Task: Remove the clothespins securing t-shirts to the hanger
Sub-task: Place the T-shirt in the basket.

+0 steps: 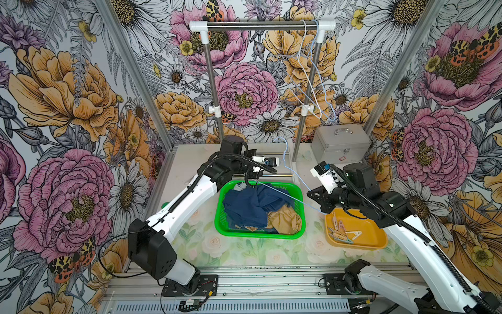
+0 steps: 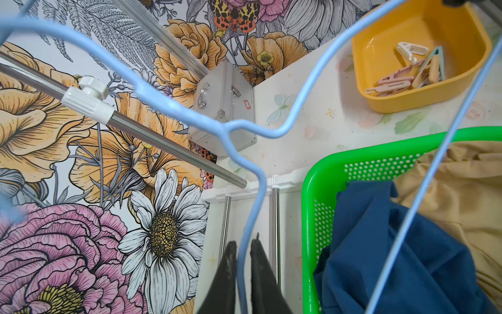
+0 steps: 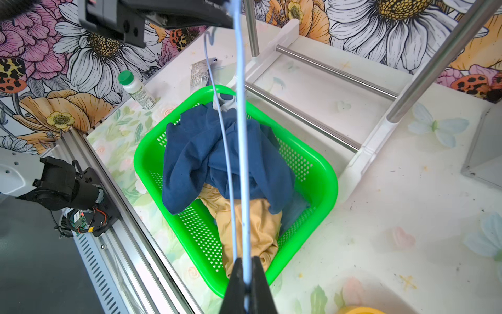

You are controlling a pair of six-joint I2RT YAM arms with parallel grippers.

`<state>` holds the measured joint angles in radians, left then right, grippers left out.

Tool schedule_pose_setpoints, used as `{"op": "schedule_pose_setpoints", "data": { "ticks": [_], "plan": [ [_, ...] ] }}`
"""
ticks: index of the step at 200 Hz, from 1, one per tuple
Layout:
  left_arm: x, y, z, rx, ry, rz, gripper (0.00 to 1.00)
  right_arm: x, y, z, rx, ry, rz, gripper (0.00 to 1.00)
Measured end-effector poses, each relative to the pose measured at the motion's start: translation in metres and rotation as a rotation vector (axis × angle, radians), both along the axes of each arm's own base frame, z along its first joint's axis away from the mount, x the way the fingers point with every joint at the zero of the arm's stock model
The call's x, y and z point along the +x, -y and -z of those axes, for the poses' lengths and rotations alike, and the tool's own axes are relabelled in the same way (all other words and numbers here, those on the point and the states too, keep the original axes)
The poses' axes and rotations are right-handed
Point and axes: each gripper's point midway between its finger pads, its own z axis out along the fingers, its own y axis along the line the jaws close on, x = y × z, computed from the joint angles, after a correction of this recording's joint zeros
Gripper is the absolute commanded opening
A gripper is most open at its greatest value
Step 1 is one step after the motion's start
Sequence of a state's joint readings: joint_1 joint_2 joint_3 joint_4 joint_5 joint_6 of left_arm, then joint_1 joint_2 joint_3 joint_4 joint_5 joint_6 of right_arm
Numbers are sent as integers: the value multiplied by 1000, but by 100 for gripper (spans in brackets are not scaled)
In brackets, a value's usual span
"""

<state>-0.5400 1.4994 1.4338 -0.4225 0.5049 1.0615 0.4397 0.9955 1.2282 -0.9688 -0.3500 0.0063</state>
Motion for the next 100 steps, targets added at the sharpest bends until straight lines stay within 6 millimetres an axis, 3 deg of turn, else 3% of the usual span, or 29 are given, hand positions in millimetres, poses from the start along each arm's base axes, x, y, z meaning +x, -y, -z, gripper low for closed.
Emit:
{"op": "schedule_pose_setpoints", "data": {
  "ticks": [32, 76, 100],
  "plan": [
    [-2, 1, -3, -18, -18, 2, 55, 4, 5, 4, -21, -11, 30, 0],
    [-4, 0, -7, -54, -65, -10, 64, 14, 6, -5, -32, 3, 58, 0],
    [0, -7, -21, -133, -135, -61, 73, 22, 8, -16, -32, 25, 92, 0]
  ]
}}
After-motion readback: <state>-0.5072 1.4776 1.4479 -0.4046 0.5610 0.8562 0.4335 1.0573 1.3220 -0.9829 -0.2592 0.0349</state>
